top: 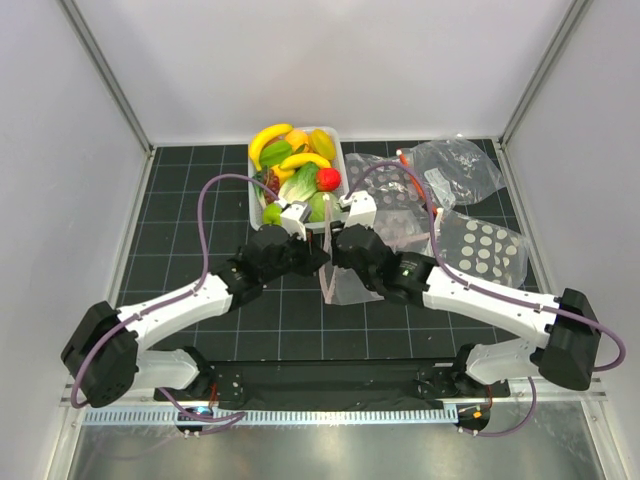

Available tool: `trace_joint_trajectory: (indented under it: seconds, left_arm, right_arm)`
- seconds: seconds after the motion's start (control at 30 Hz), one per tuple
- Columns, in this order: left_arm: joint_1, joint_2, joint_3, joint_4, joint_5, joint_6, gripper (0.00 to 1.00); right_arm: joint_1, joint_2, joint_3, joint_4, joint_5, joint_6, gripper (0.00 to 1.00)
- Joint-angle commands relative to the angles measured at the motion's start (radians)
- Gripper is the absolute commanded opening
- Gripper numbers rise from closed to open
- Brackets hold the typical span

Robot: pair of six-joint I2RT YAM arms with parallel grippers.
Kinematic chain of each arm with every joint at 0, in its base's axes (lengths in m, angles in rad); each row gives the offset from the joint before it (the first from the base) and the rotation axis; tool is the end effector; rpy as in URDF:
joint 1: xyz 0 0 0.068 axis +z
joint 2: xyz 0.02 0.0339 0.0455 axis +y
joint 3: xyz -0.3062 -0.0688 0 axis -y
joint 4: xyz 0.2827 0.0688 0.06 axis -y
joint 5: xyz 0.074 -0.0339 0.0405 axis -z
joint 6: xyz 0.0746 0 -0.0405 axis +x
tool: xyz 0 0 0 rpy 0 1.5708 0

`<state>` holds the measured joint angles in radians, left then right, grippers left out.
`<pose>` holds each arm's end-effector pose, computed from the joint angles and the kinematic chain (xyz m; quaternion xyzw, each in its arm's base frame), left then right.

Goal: Place the food in the zip-top bag and seal the zipper
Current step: Pick up the zipper food storage bag at the center of the board, then open the zipper of the food storage bag at the center of the board.

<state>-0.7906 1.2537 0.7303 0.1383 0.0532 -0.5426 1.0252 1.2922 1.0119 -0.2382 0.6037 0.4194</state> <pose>0.2342 -0.2423 0.2593 0.1173 0.8209 -0.3627 0.4253 0.2135 0.2701 0.3202 -0.1038 0.8326 0.1241 0.5297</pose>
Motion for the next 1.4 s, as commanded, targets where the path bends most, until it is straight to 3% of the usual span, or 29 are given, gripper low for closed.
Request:
trace_joint_trajectory:
  seconds: [0.0,0.43,0.53,0.57,0.7,0.87,1.13,1.23,1.27,1.37]
  left_arm:
    - [-0.001,-0.033,0.024,0.046,0.017,0.012,0.0]
    - [-0.001,-0.056,0.004,0.098,0.076,0.01,0.0]
    - [0.001,-0.059,0.012,0.08,0.066,0.013,0.0]
    - [-0.001,-0.062,0.015,0.073,0.051,0.013,0.0]
    - [-0.001,-0.056,0.027,0.0,-0.047,0.01,0.0]
    - [-0.001,-0.01,0.063,-0.046,-0.113,0.006,0.0]
    - [-0.001,0.044,0.093,-0.049,-0.086,0.02,0.01]
    - [-0.001,0.029,0.092,-0.049,-0.07,0.026,0.19]
    - [-0.001,0.024,0.092,-0.049,-0.073,0.029,0.32]
    - [-0.001,-0.003,0.09,-0.06,-0.095,0.032,0.54]
  right_arm:
    - [0.01,0.016,0.048,-0.073,0.096,0.01,0.47]
    - [0.013,0.038,0.06,-0.075,0.034,0.01,0.49]
    - [0.015,0.05,0.077,-0.111,0.091,0.036,0.37]
    - [0.015,0.047,0.083,-0.122,0.116,0.045,0.24]
    - [0.015,0.013,0.086,-0.165,0.243,0.042,0.04]
    - [0.015,-0.031,0.12,-0.273,0.433,0.05,0.01]
    - [0.013,-0.102,0.083,-0.245,0.469,0.03,0.01]
    - [0.015,-0.114,0.074,-0.239,0.496,0.024,0.01]
    - [0.013,-0.114,0.071,-0.233,0.501,0.019,0.01]
    - [0.015,-0.102,0.065,-0.22,0.485,0.016,0.01]
